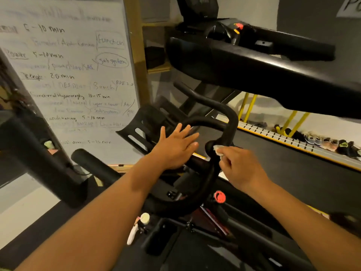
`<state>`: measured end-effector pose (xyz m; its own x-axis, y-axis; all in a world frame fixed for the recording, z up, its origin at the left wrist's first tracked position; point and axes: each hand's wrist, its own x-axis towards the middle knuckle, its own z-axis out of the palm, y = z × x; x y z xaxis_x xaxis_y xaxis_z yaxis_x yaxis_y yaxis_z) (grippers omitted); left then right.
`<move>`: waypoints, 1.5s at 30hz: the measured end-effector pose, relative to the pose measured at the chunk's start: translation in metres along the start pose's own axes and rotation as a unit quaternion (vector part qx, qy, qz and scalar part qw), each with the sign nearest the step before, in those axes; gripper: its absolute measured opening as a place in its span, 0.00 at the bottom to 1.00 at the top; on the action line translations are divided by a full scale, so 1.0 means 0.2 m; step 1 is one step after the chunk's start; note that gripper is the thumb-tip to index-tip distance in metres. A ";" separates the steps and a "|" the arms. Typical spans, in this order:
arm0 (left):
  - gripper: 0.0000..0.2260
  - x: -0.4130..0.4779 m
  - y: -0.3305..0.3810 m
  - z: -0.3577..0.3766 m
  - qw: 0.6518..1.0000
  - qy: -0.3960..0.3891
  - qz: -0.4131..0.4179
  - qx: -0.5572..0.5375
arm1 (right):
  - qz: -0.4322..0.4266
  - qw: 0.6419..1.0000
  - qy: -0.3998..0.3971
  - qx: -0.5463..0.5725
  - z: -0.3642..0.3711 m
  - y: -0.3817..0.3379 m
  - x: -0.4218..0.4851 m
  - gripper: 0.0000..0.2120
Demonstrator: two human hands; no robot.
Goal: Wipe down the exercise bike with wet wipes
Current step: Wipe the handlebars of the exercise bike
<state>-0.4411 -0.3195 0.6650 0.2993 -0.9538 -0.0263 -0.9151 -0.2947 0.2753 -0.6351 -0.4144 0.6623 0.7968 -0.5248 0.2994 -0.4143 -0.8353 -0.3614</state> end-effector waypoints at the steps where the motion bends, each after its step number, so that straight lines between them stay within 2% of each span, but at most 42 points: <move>1: 0.22 -0.05 -0.04 0.00 1.000 0.011 -0.013 -0.003 | 0.007 1.000 -0.002 -0.007 0.03 -0.06 -0.05 0.14; 6: 0.22 -0.23 -0.16 0.05 0.998 0.017 -0.055 -0.024 | -0.012 0.998 -0.037 -0.042 0.13 -0.32 -0.28 0.14; 10: 0.23 -0.31 -0.21 0.05 0.997 0.016 -0.070 -0.030 | -0.044 0.984 -0.158 0.065 0.11 -0.50 -0.36 0.09; 12: 0.24 -0.33 -0.26 0.01 0.993 0.060 -0.105 -0.002 | -0.081 0.980 -0.147 0.107 0.08 -0.54 -0.22 0.10; 13: 0.25 -0.33 -0.28 -0.01 0.986 0.093 -0.135 -0.017 | -0.099 0.981 -0.115 0.119 0.06 -0.55 -0.10 0.09; 15: 0.27 -0.35 -0.32 -0.05 0.954 0.164 -0.215 -0.129 | -0.105 0.985 -0.058 0.122 0.06 -0.56 0.19 0.07; 17: 0.26 -0.36 -0.35 -0.08 0.905 0.211 -0.274 -0.248 | -0.099 0.986 -0.047 0.126 0.10 -0.58 0.48 0.07; 19: 0.25 -0.37 -0.34 -0.10 0.892 0.211 -0.285 -0.282 | -0.091 0.982 -0.057 0.154 0.18 -0.63 0.70 0.06; 22: 0.28 -0.38 -0.32 -0.08 0.924 0.161 -0.276 -0.211 | -0.110 0.976 -0.111 0.150 0.33 -0.76 0.88 0.09; 25: 0.40 -0.38 -0.31 -0.05 0.936 0.130 -0.292 -0.146 | -0.178 0.960 -0.204 0.066 0.47 -0.83 0.88 0.11; 28: 0.39 -0.37 -0.31 -0.01 0.943 0.083 -0.320 -0.033 | -0.195 0.948 -0.250 0.034 0.49 -0.73 0.86 0.14; 30: 0.36 -0.36 -0.31 0.02 0.948 0.053 -0.296 0.108 | -0.245 0.911 -0.328 -0.054 0.45 -0.63 0.80 0.13; 32: 0.35 -0.35 -0.32 0.06 0.939 0.036 -0.285 0.186 | -0.279 0.865 -0.391 -0.146 0.41 -0.56 0.78 0.07; 33: 0.35 -0.34 -0.33 0.07 0.936 0.031 -0.286 0.201 | -0.293 0.851 -0.396 -0.180 0.39 -0.56 0.79 0.07; 34: 0.35 -0.34 -0.33 0.08 0.933 0.027 -0.290 0.212 | -0.303 0.854 -0.376 -0.193 0.37 -0.57 0.84 0.08; 37: 0.36 -0.33 -0.32 0.08 0.924 0.037 -0.301 0.231 | -0.313 0.921 -0.202 -0.111 0.37 -0.66 1.02 0.10; 38: 0.37 -0.33 -0.32 0.08 0.921 0.043 -0.308 0.233 | -0.322 0.926 -0.166 -0.104 0.41 -0.68 1.08 0.11; 39: 0.37 -0.33 -0.32 0.08 0.920 0.048 -0.311 0.235 | -0.343 0.915 -0.162 -0.135 0.44 -0.71 1.10 0.11; 42: 0.36 -0.33 -0.31 0.08 0.919 0.055 -0.318 0.225 | -0.396 0.857 -0.222 -0.243 0.54 -0.70 1.05 0.09; 43: 0.36 -0.33 -0.31 0.08 0.919 0.058 -0.320 0.222 | -0.432 0.829 -0.241 -0.263 0.52 -0.68 1.00 0.09; 45: 0.36 -0.33 -0.31 0.09 0.918 0.064 -0.320 0.226 | -0.467 0.745 -0.325 -0.349 0.45 -0.67 0.90 0.11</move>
<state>-0.4078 -0.2400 0.6329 0.8171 -0.5713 0.0772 -0.5513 -0.8135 -0.1850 -0.3966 -0.3814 0.6860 0.8312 0.3397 -0.4402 0.5077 -0.7866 0.3515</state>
